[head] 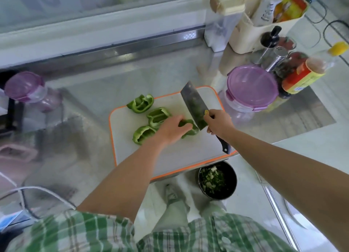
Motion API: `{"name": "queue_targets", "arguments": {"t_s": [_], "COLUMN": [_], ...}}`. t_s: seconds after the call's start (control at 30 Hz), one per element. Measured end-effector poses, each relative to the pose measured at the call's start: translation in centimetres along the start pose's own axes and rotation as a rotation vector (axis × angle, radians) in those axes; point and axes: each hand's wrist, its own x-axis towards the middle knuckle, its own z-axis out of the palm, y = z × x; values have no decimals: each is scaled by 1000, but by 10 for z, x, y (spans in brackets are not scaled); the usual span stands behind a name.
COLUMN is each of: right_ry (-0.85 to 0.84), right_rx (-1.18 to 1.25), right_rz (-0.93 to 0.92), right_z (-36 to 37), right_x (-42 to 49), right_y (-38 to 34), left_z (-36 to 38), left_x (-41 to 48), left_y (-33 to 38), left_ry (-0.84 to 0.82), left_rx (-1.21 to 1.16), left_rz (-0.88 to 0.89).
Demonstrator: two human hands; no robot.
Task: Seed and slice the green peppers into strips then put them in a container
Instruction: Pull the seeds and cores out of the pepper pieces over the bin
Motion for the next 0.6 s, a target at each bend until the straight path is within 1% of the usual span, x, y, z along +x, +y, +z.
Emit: {"name": "queue_targets", "arguments": {"t_s": [0.07,0.1,0.13,0.2,0.27,0.33,0.4,0.47,0.53,0.6], "right_ry": [-17,-24,-32,-59,-84,-100,-119,-150,-195,-224], "right_rx": [-15,-16,-16,-15,31,86,139,205,328,404], "right_rz": [-15,-28,-43,-71,-89,-91,-74,-46,-7,14], "right_z": [-4,-5,-5,-4,-2,3,8,14,22,30], "right_x": [3,4,6,7,8,10,11,13,14,15], "right_y": [1,1,1,-2,-8,-15,-22,-30,-38,-43], "left_z": [4,5,6,3,-6,-18,-32,-40,-42,-39], "left_x": [-3,-6,-9,-16,-25,-32,-40,-47,-55,-60], "left_y": [-5,-7,-9,-10,-12,-19,-27,-36,-50,-64], "left_ry": [51,96,151,285,448,673,818,875,847,771], "left_rx": [267,351,388,347,284,357,454,529,513,487], "left_rz": [75,115,153,178,158,141,12,-148,-325,-457]}}
